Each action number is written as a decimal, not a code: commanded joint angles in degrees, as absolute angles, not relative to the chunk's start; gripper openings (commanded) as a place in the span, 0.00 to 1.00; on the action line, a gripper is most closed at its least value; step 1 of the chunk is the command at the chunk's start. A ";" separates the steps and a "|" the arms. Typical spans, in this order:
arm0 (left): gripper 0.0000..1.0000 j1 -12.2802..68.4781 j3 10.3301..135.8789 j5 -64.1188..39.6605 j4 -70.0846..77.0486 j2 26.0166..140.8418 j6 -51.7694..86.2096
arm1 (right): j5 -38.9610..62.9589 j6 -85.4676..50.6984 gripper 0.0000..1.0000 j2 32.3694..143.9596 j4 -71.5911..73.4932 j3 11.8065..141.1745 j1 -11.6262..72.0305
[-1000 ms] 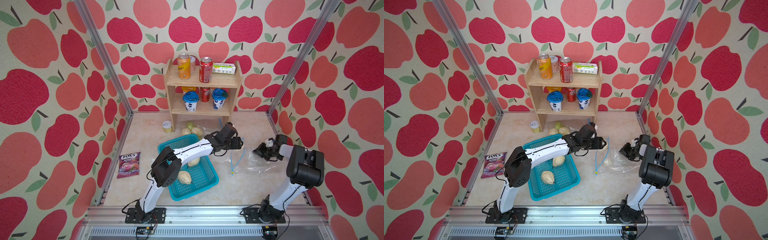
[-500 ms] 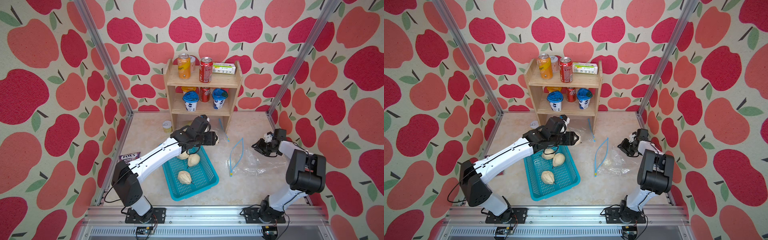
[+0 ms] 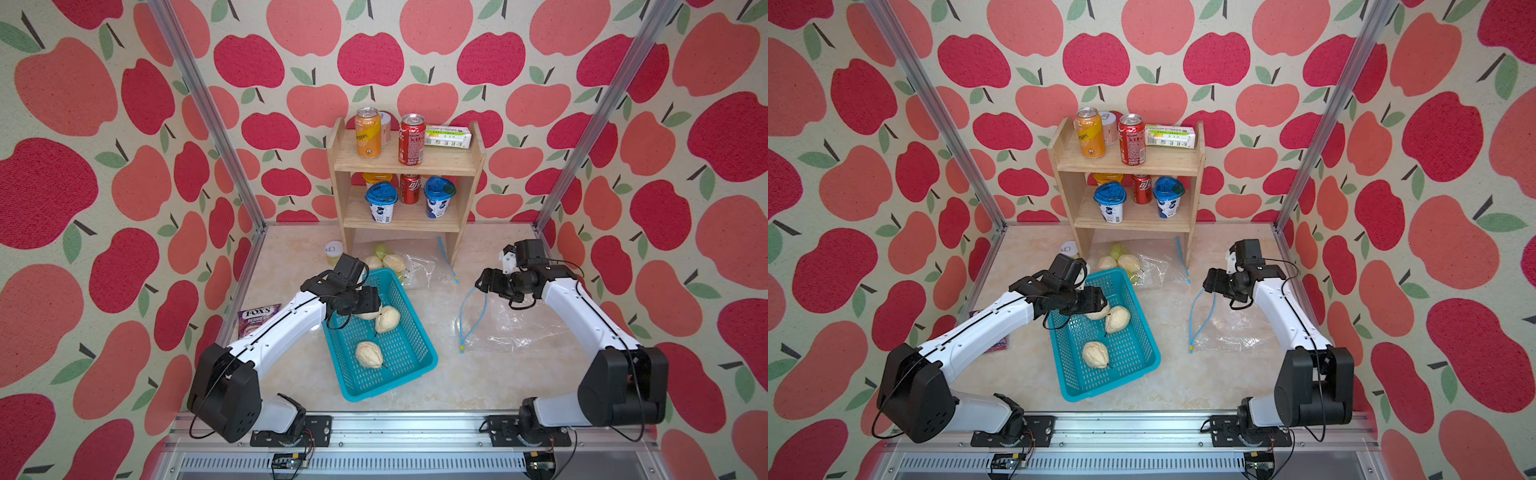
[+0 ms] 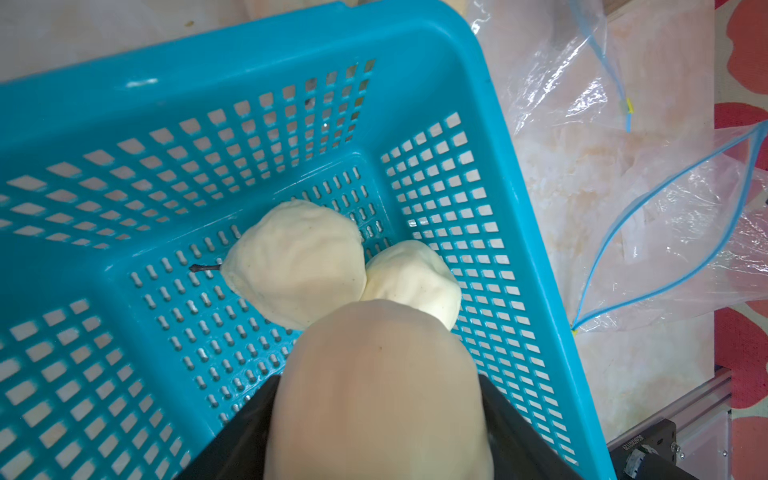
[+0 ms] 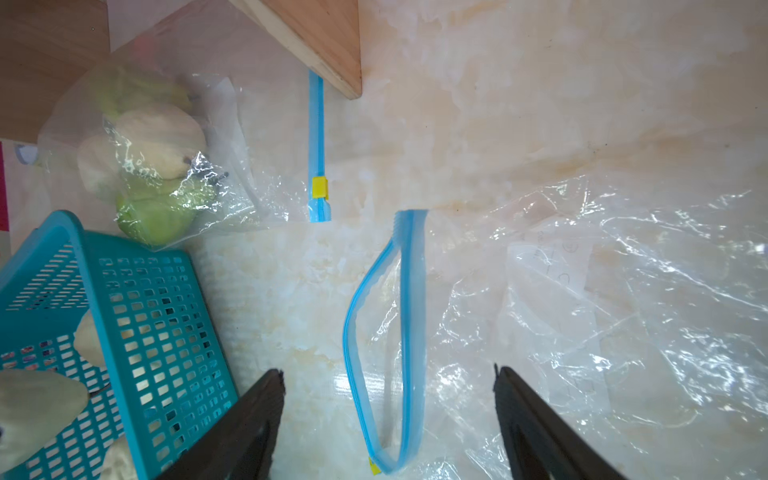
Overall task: Open the zip-top bag and take out the pear
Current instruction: Place the pear in the basket.
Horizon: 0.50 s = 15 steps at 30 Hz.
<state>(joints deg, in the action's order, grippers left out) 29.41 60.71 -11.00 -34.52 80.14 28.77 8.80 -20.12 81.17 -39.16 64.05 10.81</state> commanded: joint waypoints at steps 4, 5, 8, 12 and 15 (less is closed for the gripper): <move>0.92 28.21 60.14 -12.79 -35.17 78.28 26.03 | -3.07 -20.94 0.78 83.53 -42.70 62.99 14.54; 0.93 28.19 60.43 -12.96 -35.40 78.02 25.65 | -4.28 -20.59 0.73 84.34 -42.59 63.12 14.59; 0.95 28.21 61.20 -13.17 -35.80 76.53 24.15 | -7.45 -19.06 0.55 86.60 -42.16 63.62 14.43; 0.95 28.08 62.75 -12.83 -37.55 75.60 22.88 | -6.70 -16.58 0.18 91.30 -40.24 66.85 12.72; 0.94 28.03 63.61 -13.42 -38.09 75.48 22.59 | -8.42 -12.38 0.03 96.63 -40.08 72.77 11.89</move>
